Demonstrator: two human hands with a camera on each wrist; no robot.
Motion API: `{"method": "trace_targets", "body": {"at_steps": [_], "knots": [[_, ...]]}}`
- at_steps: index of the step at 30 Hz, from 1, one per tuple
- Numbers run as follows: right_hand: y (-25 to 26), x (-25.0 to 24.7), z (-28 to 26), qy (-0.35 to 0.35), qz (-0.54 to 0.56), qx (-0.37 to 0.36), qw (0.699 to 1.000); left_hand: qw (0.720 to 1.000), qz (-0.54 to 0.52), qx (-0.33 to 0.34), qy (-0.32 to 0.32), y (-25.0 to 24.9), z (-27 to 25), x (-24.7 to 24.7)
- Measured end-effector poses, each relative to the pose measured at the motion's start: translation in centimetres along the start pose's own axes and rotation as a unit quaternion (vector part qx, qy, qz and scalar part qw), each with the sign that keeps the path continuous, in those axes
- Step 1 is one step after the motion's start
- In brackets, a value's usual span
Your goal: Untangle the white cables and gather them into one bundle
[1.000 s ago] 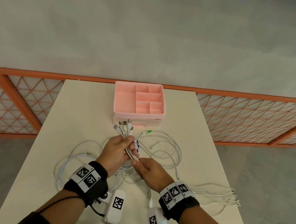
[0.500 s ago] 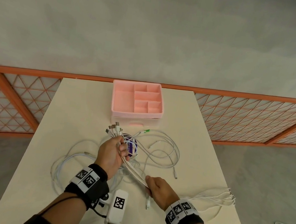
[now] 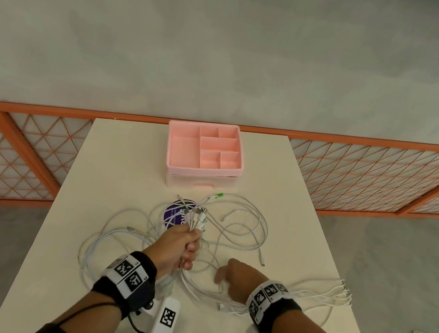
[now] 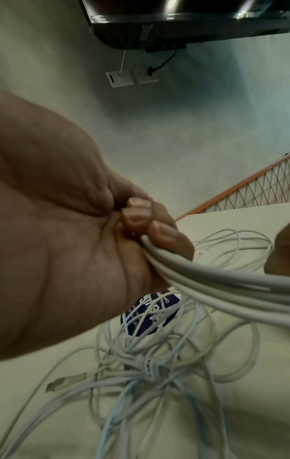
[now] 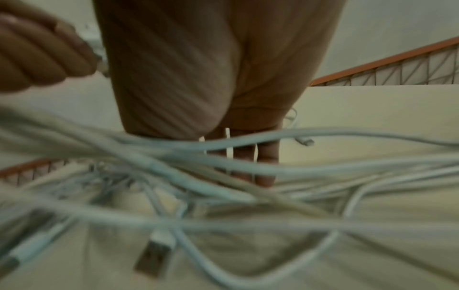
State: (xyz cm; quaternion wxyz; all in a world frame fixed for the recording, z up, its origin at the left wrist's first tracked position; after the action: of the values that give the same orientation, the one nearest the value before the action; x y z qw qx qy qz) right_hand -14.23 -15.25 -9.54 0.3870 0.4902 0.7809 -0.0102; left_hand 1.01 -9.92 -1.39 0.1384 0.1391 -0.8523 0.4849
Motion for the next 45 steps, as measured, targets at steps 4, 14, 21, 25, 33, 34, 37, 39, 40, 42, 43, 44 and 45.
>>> {"method": "trace_targets", "body": {"at_steps": [4,14,21,25,33,34,37,39,40,42,43,44,45], "knots": [[0.0,0.5,0.5,-0.023,-0.005,-0.003,1.000,0.999,0.004,0.026,-0.024,-0.8,0.2,-0.2],[-1.7,-11.5,-4.2,-0.311,0.445,-0.075,0.836,0.992,-0.052,0.098,-0.062,-3.4,-0.1,-1.1],[0.6,-20.3,-10.8,-0.500,0.582,-0.194,0.611,0.988,-0.087,0.111,-0.070,-4.3,0.0,-0.7],[5.5,-19.7,-9.8,-0.420,0.506,-0.217,0.722,0.984,-0.094,0.128,-0.076,-4.7,0.1,-0.5],[10.3,-13.9,-6.0,-0.298,0.472,-0.159,0.815,0.984,-0.068,0.158,-0.050,-5.0,1.3,0.1],[10.5,-13.7,-5.8,-0.296,0.469,-0.156,0.817,0.983,-0.054,0.166,-0.060,-5.1,1.3,0.0],[10.7,-13.5,-5.6,-0.304,0.446,-0.150,0.828,0.980,-0.017,0.172,-0.096,-4.9,1.3,-0.6],[11.0,-13.5,-5.8,-0.300,0.425,-0.165,0.838,0.978,-0.012,0.174,-0.114,-4.7,1.4,-1.3],[11.2,-13.4,-6.0,-0.291,0.417,-0.178,0.842,0.977,-0.013,0.174,-0.125,-4.7,1.5,-1.7],[11.3,-12.9,-5.6,-0.276,0.399,-0.191,0.853,0.972,-0.021,0.182,-0.144,-4.7,1.4,-2.2],[11.0,-12.5,-5.3,-0.276,0.382,-0.190,0.861,0.971,-0.027,0.188,-0.148,-4.8,1.3,-2.4],[10.3,-12.2,-4.8,-0.284,0.357,-0.183,0.871,0.969,-0.032,0.192,-0.150,-5.0,1.3,-2.6],[9.4,-11.9,-4.3,-0.292,0.323,-0.168,0.884,0.968,-0.036,0.198,-0.151,-5.3,1.2,-2.8]]}}
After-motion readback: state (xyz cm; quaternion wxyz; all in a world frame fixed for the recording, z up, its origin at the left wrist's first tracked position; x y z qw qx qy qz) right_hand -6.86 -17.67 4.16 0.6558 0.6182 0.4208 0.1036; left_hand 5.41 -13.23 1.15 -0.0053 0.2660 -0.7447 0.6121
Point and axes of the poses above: each hand's wrist, its own z-axis towards the middle knuckle, its own x-axis out of the palm, y = z × x, the point moved 8 cm from there along z, towards the middle knuckle, and after that the axes turned 11 degrees about y, right-handed, at the moved point
